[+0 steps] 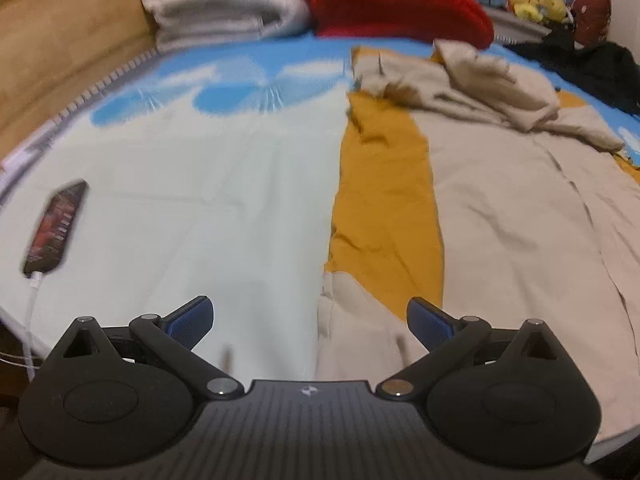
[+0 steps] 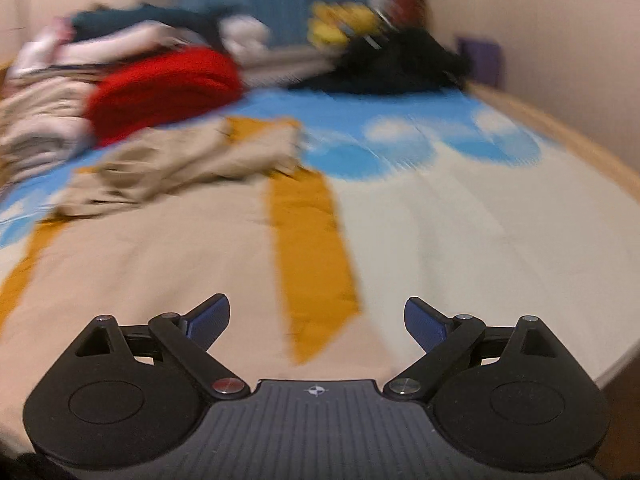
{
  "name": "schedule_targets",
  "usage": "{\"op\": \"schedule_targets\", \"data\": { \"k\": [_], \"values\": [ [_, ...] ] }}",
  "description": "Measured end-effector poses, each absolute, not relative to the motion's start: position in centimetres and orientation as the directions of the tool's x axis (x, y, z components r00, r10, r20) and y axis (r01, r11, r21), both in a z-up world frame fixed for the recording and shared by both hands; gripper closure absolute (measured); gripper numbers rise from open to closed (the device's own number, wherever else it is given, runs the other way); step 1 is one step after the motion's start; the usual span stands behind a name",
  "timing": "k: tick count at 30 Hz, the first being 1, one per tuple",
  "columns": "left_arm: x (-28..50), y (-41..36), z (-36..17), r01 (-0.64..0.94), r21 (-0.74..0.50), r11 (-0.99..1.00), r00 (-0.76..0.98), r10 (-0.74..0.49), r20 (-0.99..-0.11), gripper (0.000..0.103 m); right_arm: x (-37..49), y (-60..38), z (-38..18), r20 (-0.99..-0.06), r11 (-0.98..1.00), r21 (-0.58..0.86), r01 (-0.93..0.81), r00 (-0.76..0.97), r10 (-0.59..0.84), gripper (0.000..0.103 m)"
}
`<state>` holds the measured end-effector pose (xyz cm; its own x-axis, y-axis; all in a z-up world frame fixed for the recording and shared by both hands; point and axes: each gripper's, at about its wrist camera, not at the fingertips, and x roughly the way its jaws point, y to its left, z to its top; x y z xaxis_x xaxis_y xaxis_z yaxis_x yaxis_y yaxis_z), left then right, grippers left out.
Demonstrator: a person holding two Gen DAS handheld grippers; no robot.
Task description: Fold large clothes
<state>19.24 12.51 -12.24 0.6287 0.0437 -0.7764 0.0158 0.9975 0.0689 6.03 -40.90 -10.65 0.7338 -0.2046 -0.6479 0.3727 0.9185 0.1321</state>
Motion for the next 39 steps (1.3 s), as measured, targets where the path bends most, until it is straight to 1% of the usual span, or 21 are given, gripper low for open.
{"op": "schedule_targets", "data": {
  "k": [2,6,8,10,11,13,15,16,17,18,19,20,21,22,24,28,32,36,39],
  "values": [
    [20.8,13.1,-13.2,0.015,0.015,1.000,0.582,0.003,-0.813,0.000,7.7,-43.7,-12.3,-0.722,0.876,0.197,0.441,0.669,-0.175,0.009],
    [22.4,13.4,-14.4,0.026,-0.073,0.997,0.507,-0.076,-0.858,0.000,9.5,-46.4,-15.5,-0.809,0.818,0.265,0.511,0.579,-0.100,0.009],
    [22.8,13.0,-15.1,0.039,-0.089,0.995,0.459,-0.097,-0.883,0.000,10.1,-46.8,-16.6,-0.839,0.805,0.260,0.533,0.538,-0.085,0.009],
    [22.5,12.2,-15.2,0.073,-0.059,0.996,0.463,-0.086,-0.882,0.000,10.3,-46.3,-17.0,-0.848,0.821,0.244,0.516,0.524,-0.077,0.007],
    [22.3,11.9,-15.1,0.097,-0.072,0.993,0.462,-0.109,-0.880,0.001,10.3,-45.9,-17.0,-0.850,0.839,0.226,0.495,0.521,-0.078,0.007],
    [21.7,11.9,-14.5,0.120,-0.108,0.987,0.469,-0.152,-0.870,0.017,10.1,-45.3,-16.9,-0.857,0.860,0.215,0.463,0.512,-0.061,0.007],
    [21.0,12.0,-14.0,0.123,-0.109,0.986,0.494,-0.156,-0.855,0.046,9.5,-44.6,-16.4,-0.862,0.872,0.229,0.433,0.507,-0.025,0.007],
    [20.7,12.2,-13.9,0.117,-0.114,0.987,0.502,-0.158,-0.850,0.057,9.1,-44.3,-16.2,-0.862,0.873,0.249,0.420,0.508,0.002,0.007],
    [20.8,12.5,-13.9,0.114,-0.134,0.984,0.497,-0.173,-0.851,0.087,8.5,-43.7,-16.1,-0.859,0.873,0.268,0.407,0.511,0.026,0.011],
    [20.9,12.8,-14.0,0.108,-0.167,0.980,0.484,-0.198,-0.853,0.095,8.1,-43.3,-15.8,-0.852,0.875,0.273,0.400,0.523,0.027,0.016],
    [20.9,13.1,-13.9,0.089,-0.197,0.976,0.481,-0.215,-0.850,0.097,7.6,-43.0,-15.5,-0.839,0.878,0.282,0.387,0.544,0.030,0.037],
    [20.9,13.3,-13.6,0.082,-0.215,0.973,0.485,-0.228,-0.844,0.100,7.3,-42.9,-15.3,-0.828,0.876,0.291,0.386,0.560,0.028,0.073],
    [20.6,13.4,-13.2,0.077,-0.224,0.972,0.497,-0.232,-0.836,0.100,7.0,-43.0,-15.1,-0.820,0.863,0.305,0.402,0.571,0.024,0.090],
    [20.3,13.3,-12.6,0.072,-0.231,0.970,0.513,-0.234,-0.826,0.101,6.9,-43.2,-15.0,-0.805,0.843,0.355,0.405,0.591,0.055,0.095],
    [19.2,13.3,-10.7,0.070,-0.244,0.967,0.555,-0.241,-0.796,0.101,6.2,-43.0,-13.9,-0.773,0.832,0.381,0.404,0.633,0.047,0.097],
    [16.5,13.2,-6.2,0.108,-0.293,0.950,0.619,-0.294,-0.728,0.101,3.6,-42.8,-9.2,-0.648,0.818,0.470,0.332,0.759,0.065,0.099],
    [13.1,12.4,-1.9,0.174,-0.308,0.935,0.659,-0.343,-0.670,0.101,1.0,-42.7,-4.3,-0.541,0.830,0.493,0.262,0.839,0.056,0.100],
    [8.3,13.6,1.0,0.218,-0.345,0.913,0.670,-0.398,-0.627,0.101,-3.5,-42.5,-1.3,-0.488,0.835,0.502,0.228,0.871,0.055,0.100],
    [4.7,15.0,2.6,0.216,-0.368,0.905,0.676,-0.410,-0.612,0.101,-8.2,-42.6,0.2,-0.465,0.825,0.519,0.226,0.884,0.051,0.100]
  ]
}}
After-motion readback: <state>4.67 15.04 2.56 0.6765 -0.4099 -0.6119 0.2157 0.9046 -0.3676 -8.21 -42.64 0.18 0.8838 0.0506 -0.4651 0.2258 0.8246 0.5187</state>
